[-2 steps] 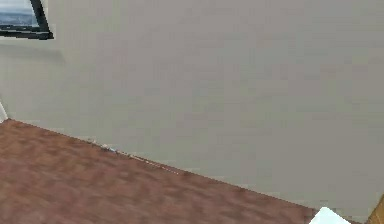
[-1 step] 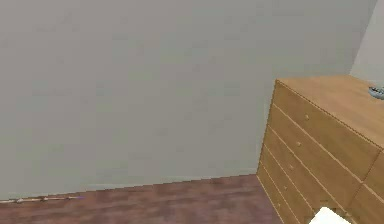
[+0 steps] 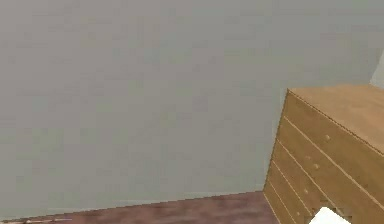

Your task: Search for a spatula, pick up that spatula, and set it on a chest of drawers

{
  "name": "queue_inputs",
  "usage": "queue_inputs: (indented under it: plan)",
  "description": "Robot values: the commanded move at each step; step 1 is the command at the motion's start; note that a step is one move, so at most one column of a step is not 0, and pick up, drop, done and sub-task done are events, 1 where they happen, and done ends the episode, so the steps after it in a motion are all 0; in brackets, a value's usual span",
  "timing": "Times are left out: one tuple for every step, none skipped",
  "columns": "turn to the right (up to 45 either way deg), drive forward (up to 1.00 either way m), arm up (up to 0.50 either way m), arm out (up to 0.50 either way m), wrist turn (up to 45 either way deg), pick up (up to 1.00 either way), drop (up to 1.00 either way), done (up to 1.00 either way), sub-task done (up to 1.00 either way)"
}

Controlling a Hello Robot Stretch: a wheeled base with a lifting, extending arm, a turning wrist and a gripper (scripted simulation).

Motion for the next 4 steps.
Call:
queue_inputs:
  plan:
    - [9.0, 0.0, 0.0, 0.0, 0.0, 0.0, 0.0, 0.0, 0.0]
    - [0.0, 0.4, 0.0, 0.0, 0.0, 0.0, 0.0, 0.0, 0.0]
    - [-36.0, 0.0, 0.0, 0.0, 0.0, 0.0, 0.0, 0.0, 0.0]
    - [33.0, 0.0, 0.0, 0.0, 0.0, 0.0, 0.0, 0.0, 0.0]
